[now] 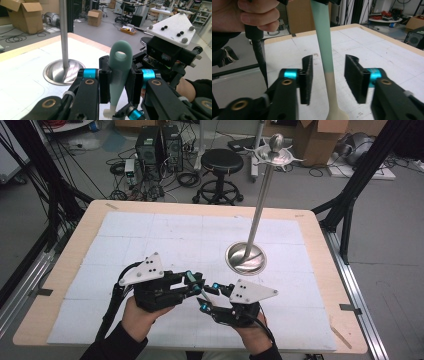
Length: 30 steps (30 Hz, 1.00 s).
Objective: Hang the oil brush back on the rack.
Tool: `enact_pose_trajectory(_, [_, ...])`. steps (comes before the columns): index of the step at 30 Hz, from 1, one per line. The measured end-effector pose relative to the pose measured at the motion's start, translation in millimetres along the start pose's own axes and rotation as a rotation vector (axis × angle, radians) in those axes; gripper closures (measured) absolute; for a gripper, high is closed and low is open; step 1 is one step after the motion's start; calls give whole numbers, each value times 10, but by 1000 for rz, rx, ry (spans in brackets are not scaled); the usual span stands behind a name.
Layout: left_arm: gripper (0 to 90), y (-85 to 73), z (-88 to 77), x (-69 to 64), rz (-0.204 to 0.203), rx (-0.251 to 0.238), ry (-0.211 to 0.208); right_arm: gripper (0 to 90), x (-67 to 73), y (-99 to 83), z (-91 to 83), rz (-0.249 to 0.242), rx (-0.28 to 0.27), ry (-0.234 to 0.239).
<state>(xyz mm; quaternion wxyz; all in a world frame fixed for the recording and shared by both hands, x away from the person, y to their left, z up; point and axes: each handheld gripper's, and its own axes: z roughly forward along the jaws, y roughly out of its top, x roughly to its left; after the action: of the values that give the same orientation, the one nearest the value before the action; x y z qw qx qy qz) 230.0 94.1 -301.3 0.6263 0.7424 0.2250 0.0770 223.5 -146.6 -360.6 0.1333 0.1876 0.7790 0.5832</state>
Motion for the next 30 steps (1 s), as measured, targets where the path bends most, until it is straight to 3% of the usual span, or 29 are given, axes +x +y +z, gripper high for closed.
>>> enact_pose_trajectory(11, [758,-6,48,-21,-12,-3,17,766,-6,-17,10,21,21,-26])
enact_pose_trajectory(21, [756,-2,46,-11,-24,-9,6,811,49,-3,21,-34,32,-22])
enact_pose_trajectory(30, [750,-10,31,13,-30,-16,-24,819,45,0,21,-34,30,16])
